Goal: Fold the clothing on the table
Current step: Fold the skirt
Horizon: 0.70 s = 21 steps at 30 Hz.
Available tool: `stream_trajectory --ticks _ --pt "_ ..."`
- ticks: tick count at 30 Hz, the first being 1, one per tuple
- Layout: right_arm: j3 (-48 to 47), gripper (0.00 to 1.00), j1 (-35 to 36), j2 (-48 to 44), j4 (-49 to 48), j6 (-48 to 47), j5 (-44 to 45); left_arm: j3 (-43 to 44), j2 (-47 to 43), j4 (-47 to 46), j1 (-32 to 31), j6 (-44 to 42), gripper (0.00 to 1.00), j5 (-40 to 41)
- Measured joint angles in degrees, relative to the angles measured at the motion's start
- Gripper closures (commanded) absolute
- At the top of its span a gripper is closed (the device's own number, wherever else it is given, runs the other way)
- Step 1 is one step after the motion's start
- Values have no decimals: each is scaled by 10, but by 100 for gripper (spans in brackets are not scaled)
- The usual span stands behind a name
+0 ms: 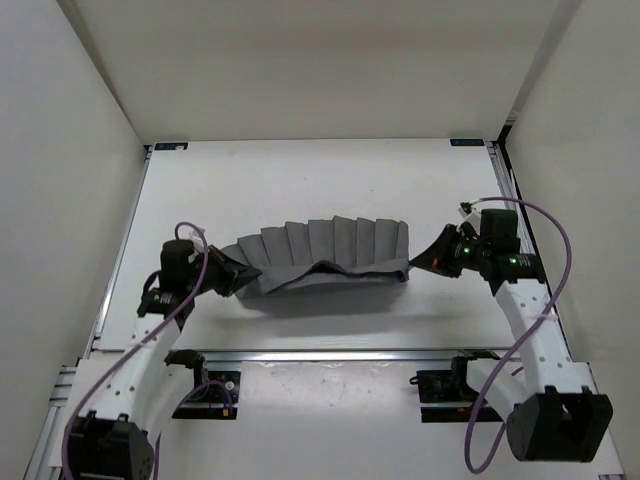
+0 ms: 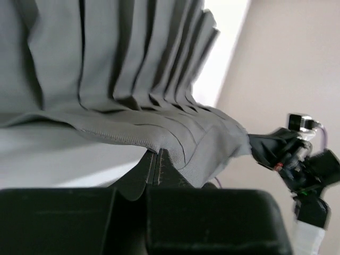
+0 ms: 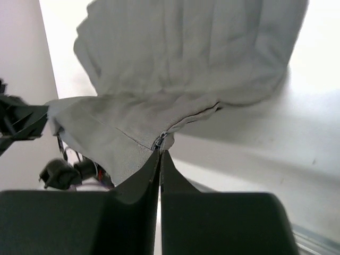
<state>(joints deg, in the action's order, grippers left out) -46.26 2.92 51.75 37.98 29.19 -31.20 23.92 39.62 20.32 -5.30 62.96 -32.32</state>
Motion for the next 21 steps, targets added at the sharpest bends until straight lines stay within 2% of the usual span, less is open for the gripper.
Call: stream_trajectory --ticks 5,9,15,21 --pt "-35 100 -21 97 -55 0 -1 144 136 33 -5 -69 100 55" --pt "-107 100 -12 177 -79 -20 7 210 202 31 -16 -103 100 86" --pt "-174 100 7 249 -115 -45 12 217 233 32 -23 -118 100 117" --pt "-219 100 34 330 -128 -59 15 181 230 31 -22 -118 100 137"
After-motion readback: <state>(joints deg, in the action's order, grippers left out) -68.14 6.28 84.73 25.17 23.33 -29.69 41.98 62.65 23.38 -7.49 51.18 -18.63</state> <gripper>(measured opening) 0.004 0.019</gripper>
